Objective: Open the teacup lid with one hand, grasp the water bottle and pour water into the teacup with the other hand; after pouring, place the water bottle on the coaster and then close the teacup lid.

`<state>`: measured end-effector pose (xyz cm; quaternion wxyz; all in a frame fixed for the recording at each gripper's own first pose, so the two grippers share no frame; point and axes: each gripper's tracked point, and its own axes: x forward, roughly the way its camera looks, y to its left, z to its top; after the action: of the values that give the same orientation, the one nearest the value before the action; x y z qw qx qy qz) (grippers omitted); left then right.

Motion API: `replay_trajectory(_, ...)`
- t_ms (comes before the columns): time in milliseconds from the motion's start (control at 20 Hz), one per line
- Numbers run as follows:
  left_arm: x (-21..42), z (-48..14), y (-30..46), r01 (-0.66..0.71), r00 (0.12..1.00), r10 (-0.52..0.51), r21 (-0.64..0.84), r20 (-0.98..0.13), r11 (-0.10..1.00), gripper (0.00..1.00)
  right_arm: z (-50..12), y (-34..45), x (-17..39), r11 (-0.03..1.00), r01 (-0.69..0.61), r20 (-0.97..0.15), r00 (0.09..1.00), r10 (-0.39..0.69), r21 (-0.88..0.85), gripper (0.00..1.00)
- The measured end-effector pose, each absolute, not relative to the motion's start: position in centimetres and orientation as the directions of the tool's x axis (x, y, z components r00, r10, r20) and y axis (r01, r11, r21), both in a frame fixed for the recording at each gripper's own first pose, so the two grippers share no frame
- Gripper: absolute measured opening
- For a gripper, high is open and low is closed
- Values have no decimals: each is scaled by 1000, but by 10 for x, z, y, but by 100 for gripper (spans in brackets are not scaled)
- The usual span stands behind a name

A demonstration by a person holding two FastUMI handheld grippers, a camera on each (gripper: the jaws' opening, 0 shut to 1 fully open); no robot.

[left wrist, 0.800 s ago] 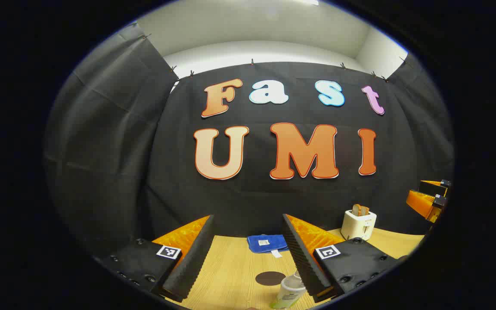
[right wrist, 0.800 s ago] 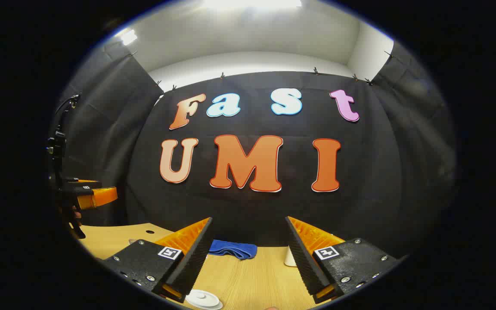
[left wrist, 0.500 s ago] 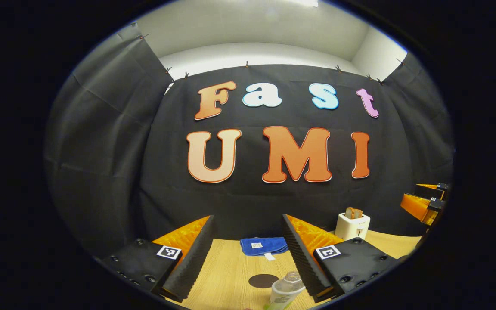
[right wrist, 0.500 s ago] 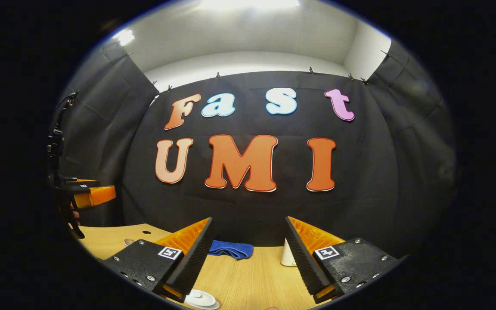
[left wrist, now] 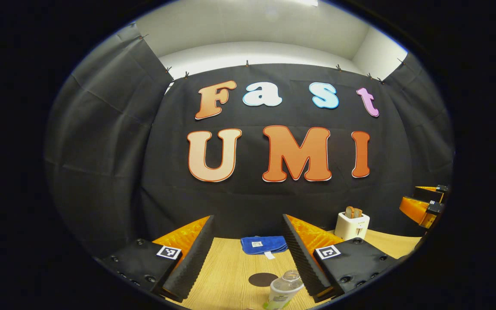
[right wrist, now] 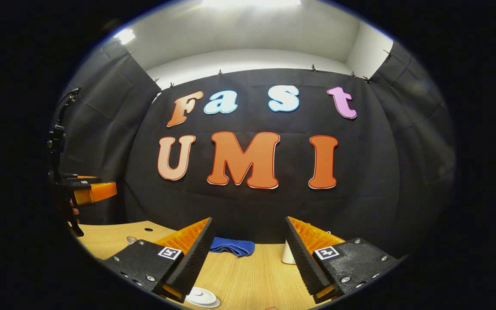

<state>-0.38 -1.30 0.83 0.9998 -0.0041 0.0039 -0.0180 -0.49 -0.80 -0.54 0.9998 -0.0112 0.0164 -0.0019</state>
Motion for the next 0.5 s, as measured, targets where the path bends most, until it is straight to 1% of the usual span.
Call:
replay_trajectory(350, -8, 0, -20, 57, 998, -57, -15, -25, 998, 97, -21, 2, -4, 999, -35, -71, 997, 33, -33, 96)
replay_trajectory(500, -10, -8, -23, 75, 996, -75, -8, -39, 997, 97, -36, 11, -3, 997, -74, -104, 992, 72, -13, 96)
